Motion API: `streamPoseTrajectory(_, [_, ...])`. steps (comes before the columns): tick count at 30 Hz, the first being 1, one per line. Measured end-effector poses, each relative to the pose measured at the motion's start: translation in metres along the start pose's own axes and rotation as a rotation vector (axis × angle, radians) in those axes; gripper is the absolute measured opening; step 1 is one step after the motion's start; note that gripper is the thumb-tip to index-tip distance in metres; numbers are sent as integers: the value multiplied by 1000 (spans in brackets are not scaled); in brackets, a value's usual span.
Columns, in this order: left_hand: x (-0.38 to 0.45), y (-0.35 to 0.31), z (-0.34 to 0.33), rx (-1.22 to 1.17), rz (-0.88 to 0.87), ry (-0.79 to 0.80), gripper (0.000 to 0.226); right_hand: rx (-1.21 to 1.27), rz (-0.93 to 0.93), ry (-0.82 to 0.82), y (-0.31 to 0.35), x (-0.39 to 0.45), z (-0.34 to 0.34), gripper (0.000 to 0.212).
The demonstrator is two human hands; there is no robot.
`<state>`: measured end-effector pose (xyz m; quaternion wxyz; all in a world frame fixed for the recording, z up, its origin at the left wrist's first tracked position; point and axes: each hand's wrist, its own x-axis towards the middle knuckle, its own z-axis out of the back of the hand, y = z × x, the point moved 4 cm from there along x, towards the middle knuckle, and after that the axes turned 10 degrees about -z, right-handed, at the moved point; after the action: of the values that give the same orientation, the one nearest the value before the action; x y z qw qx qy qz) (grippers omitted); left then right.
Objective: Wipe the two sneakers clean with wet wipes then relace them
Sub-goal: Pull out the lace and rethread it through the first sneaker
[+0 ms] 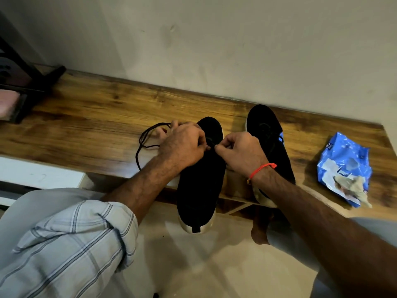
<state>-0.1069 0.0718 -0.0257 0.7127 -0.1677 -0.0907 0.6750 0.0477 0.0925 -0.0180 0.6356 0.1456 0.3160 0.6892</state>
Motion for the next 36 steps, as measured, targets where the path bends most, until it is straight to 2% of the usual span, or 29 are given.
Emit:
streamPoseTrajectory(4, [1, 16, 30, -69, 149, -81, 21, 0, -55, -26, -8, 4, 2, 18])
streamPoseTrajectory(7, [-5, 39, 51, 97, 278, -160, 16, 19, -88, 5, -12, 6, 0, 18])
streamPoseTrajectory(9, [-9, 50, 53, 164, 326, -164, 22, 15, -88, 23, -12, 6, -2, 18])
streamPoseTrajectory(11, [-9, 47, 48, 141, 309, -146, 40, 12, -84, 24, -12, 5, -2, 18])
streamPoseTrajectory(14, [-7, 28, 30, 93, 241, -11, 87, 11, -102, 40, -10, 6, -2, 11])
streamPoseTrajectory(16, [-9, 16, 15, 44, 193, 77, 97, 18, -111, 69, -9, 7, -2, 14])
streamPoseTrajectory(19, [-11, 13, 4, 84, 169, 121, 87, 32, -120, 129, -9, 7, -5, 19])
streamPoseTrajectory(21, [-11, 17, 5, 159, 174, 137, 63, -5, -89, 157, -8, 9, -8, 18])
streamPoseTrajectory(24, [-14, 20, 9, 172, 179, 182, 33, -164, -28, 189, -5, 10, -11, 31])
streamPoseTrajectory(27, [-16, 9, 10, 97, 118, 202, 25, -401, 14, 179, -2, 7, -16, 40])
streamPoseTrajectory(31, [-16, 2, 9, 99, 89, 184, 24, -616, 133, 68, 11, 3, -26, 27])
streamPoseTrajectory(33, [-17, 4, 9, 128, 103, 173, 24, -594, 143, 94, 14, 9, -29, 22])
streamPoseTrajectory(35, [-17, 6, 10, 150, 128, 167, 25, -342, 51, 93, 14, 21, -19, 12])
streamPoseTrajectory(36, [-17, 6, 11, 155, 139, 166, 26, -181, -52, 77, 11, 29, -8, 15])
